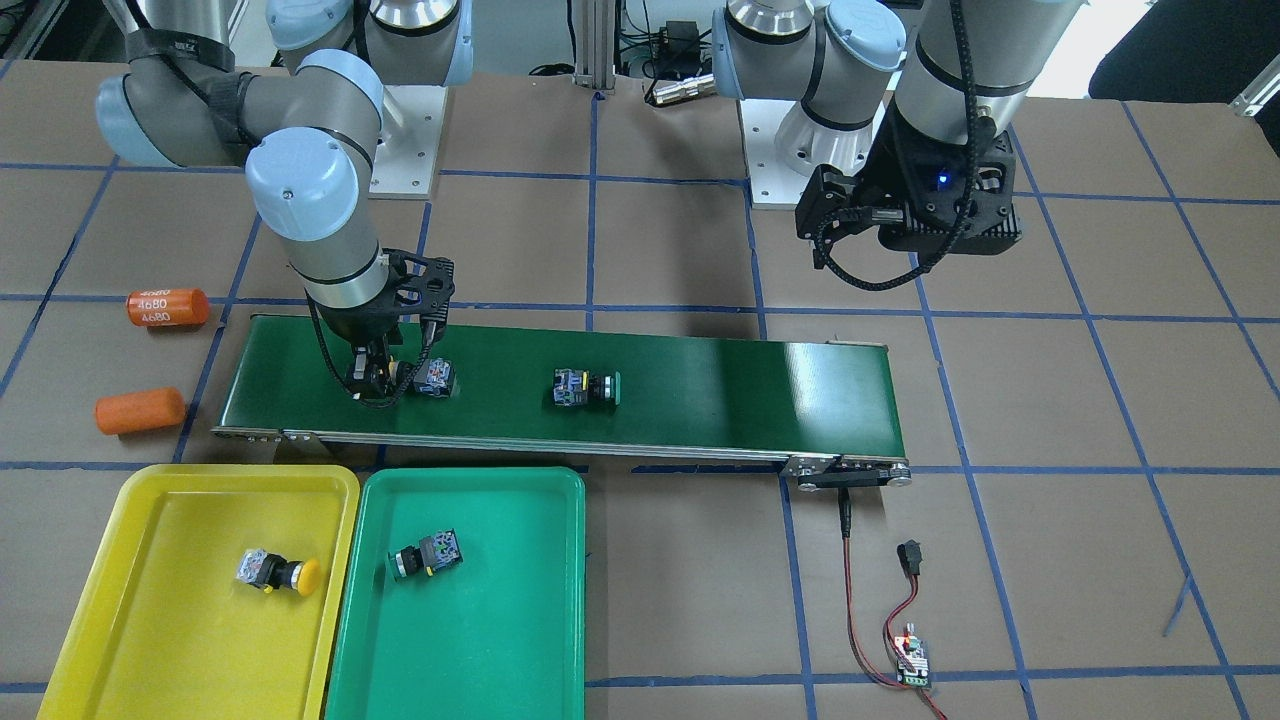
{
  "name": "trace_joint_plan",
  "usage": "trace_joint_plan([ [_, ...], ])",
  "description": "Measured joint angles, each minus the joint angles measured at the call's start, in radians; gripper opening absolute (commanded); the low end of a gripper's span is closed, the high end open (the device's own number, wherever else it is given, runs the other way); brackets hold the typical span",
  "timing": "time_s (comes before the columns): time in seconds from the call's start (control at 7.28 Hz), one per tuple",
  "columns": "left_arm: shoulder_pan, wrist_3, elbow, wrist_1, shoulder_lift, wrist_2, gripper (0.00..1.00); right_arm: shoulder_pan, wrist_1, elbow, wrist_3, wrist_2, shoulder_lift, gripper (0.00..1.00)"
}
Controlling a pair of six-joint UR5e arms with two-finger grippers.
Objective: Sort buttons by color to trays
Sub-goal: 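Grasp the yellow button on the belt with the right gripper, then carry the yellow button into the yellow tray and release with right gripper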
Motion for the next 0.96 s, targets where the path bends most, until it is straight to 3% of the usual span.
trace_joint_plan([
  [0.14, 0.001, 0.000, 0.001, 0.001, -0.007, 0.000, 1.00, 0.000, 0.000, 0.000, 0.000, 0.003, 0.000, 0.65],
  [0.41, 0.001, 0.000, 0.002, 0.006, -0.011, -0.001, 1.00, 0.000, 0.000, 0.000, -0.002, 0.009, 0.001, 0.34],
  [0.55, 0.001, 0.000, 0.004, 0.007, -0.005, -0.001, 1.00, 0.000, 0.000, 0.000, -0.002, 0.008, 0.001, 0.24],
  [0.96, 0.001, 0.000, 0.006, 0.007, 0.002, -0.001, 1.00, -0.002, -0.001, -0.002, -0.002, -0.005, 0.002, 0.14],
])
